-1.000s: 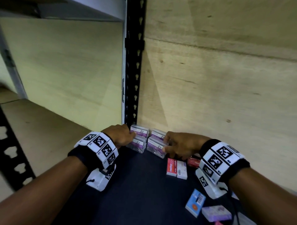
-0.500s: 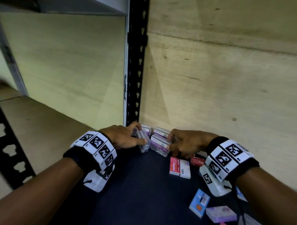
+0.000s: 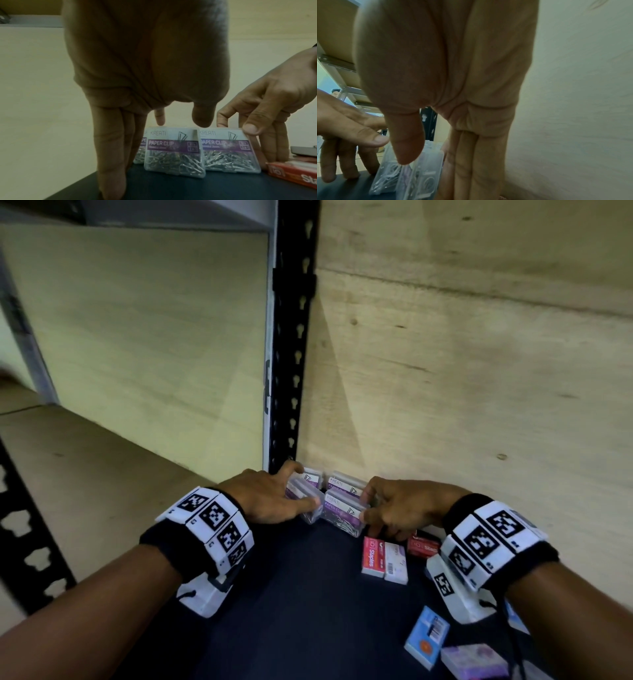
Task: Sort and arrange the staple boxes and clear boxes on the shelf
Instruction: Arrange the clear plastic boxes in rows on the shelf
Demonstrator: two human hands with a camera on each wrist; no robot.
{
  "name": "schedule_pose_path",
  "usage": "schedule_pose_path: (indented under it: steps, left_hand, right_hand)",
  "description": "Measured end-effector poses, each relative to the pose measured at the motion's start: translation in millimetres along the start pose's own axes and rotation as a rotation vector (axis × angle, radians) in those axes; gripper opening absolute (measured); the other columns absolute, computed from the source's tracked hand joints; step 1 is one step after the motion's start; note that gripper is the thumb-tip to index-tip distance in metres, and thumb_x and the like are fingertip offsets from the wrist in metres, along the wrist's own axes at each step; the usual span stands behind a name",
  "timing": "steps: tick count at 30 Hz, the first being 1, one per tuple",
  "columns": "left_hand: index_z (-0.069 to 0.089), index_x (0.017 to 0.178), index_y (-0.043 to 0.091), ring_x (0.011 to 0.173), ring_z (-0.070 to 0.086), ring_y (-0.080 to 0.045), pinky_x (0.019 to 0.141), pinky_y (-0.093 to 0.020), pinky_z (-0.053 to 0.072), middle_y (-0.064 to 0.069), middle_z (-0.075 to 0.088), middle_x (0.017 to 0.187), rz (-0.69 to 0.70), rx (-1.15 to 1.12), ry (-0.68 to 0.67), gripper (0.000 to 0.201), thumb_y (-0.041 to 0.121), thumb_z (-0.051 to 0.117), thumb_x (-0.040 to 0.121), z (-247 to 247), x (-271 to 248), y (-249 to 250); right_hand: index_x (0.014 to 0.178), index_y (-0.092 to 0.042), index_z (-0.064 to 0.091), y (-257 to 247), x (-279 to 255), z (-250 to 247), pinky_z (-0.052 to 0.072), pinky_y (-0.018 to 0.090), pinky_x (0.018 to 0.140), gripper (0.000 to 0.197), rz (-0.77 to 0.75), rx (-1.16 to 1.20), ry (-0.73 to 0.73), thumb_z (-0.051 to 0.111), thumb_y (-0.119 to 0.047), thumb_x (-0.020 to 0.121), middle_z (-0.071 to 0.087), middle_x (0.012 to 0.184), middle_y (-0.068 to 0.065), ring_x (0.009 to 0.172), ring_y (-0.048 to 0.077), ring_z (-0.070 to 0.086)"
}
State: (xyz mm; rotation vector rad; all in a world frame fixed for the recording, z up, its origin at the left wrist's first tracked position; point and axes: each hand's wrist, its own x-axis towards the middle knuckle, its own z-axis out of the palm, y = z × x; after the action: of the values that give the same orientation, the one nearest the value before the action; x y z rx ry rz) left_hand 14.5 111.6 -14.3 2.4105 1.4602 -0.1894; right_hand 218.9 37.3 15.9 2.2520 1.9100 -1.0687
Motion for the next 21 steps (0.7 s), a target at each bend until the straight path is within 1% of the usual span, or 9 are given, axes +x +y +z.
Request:
schedule_pose_path:
  steps: [2, 3, 4, 6, 8, 9, 13, 18, 21]
  left_hand:
    - [0.011, 0.144, 0.048, 0.091, 0.054, -0.024, 0.080, -0.030, 0.039, -0.008, 0.062, 0.121, -0.010, 0.007, -0.028, 0.065, 0.074, 0.030, 0.088, -1, 1, 0]
    - [0.012, 0.144, 0.050, 0.091, 0.051, -0.023, 0.080, -0.031, 0.038, -0.008, 0.060, 0.125, -0.017, 0.001, -0.037, 0.060, 0.069, 0.032, 0.091, -2, 1, -1]
    - [0.013, 0.144, 0.051, 0.090, 0.048, -0.022, 0.080, -0.031, 0.037, -0.008, 0.059, 0.123, -0.019, -0.004, -0.040, 0.057, 0.064, 0.034, 0.092, -3, 1, -1]
    - [0.015, 0.143, 0.049, 0.081, 0.049, -0.018, 0.077, -0.031, 0.038, -0.004, 0.059, 0.102, -0.009, 0.002, -0.036, 0.055, 0.056, 0.038, 0.094, -4, 2, -2]
    - [0.017, 0.140, 0.044, 0.070, 0.049, -0.012, 0.074, -0.030, 0.039, 0.003, 0.056, 0.083, 0.010, 0.033, -0.015, 0.049, 0.052, 0.038, 0.096, -3, 3, -3]
    - [0.017, 0.140, 0.041, 0.069, 0.049, -0.011, 0.074, -0.031, 0.039, 0.004, 0.054, 0.079, 0.017, 0.052, 0.000, 0.048, 0.050, 0.037, 0.097, -3, 4, -3]
    - [0.019, 0.140, 0.034, 0.067, 0.049, -0.012, 0.073, -0.030, 0.040, 0.002, 0.052, 0.076, 0.039, 0.084, 0.045, 0.044, 0.042, 0.036, 0.101, -1, 7, -6]
    - [0.027, 0.133, 0.029, 0.063, 0.044, -0.010, 0.070, -0.030, 0.037, 0.005, 0.046, 0.072, 0.056, 0.062, 0.101, 0.032, 0.031, 0.037, 0.102, 0, 10, -9]
    - [0.029, 0.132, 0.030, 0.062, 0.046, -0.011, 0.066, -0.030, 0.038, 0.002, 0.048, 0.073, 0.041, 0.064, 0.109, 0.032, 0.026, 0.039, 0.102, 0, 12, -12]
  right_hand:
    - [0.120, -0.021, 0.047, 0, 0, 0, 0.057, 0.033, 0.088, 0.024, 0.005, 0.009, 0.001, 0.056, -0.028, 0.099, 0.069, 0.108, 0.005, 0.094, 0.017, 0.063]
    - [0.122, -0.021, 0.045, 0, 0, 0, 0.057, 0.033, 0.087, 0.027, 0.008, 0.017, 0.001, 0.057, -0.027, 0.099, 0.068, 0.108, 0.005, 0.093, 0.017, 0.062]
    - [0.123, -0.021, 0.044, 0, 0, 0, 0.056, 0.033, 0.087, 0.029, 0.011, 0.022, 0.003, 0.057, -0.026, 0.098, 0.068, 0.108, 0.005, 0.093, 0.017, 0.062]
    - [0.124, -0.021, 0.044, 0, 0, 0, 0.056, 0.034, 0.087, 0.030, 0.013, 0.026, 0.001, 0.058, -0.025, 0.098, 0.068, 0.105, 0.004, 0.093, 0.017, 0.062]
    - [0.124, -0.019, 0.044, 1, 0, 0, 0.055, 0.031, 0.082, 0.030, 0.015, 0.037, -0.002, 0.058, -0.023, 0.098, 0.065, 0.098, 0.001, 0.086, 0.015, 0.060]
    - [0.124, -0.019, 0.045, 1, 1, 0, 0.054, 0.030, 0.079, 0.031, 0.014, 0.048, -0.001, 0.059, -0.022, 0.097, 0.064, 0.093, 0.000, 0.082, 0.014, 0.059]
    - [0.126, -0.018, 0.045, 2, 1, 0, 0.052, 0.027, 0.074, 0.032, 0.011, 0.074, -0.005, 0.058, -0.018, 0.097, 0.061, 0.087, -0.002, 0.077, 0.012, 0.057]
    - [0.127, -0.018, 0.044, 4, 3, -1, 0.049, 0.025, 0.065, 0.033, 0.007, 0.100, -0.014, 0.058, -0.016, 0.097, 0.060, 0.082, -0.003, 0.070, 0.010, 0.055]
    - [0.128, -0.017, 0.043, 4, 4, -1, 0.049, 0.025, 0.065, 0.034, 0.006, 0.099, -0.019, 0.057, -0.015, 0.097, 0.062, 0.083, -0.002, 0.070, 0.010, 0.056]
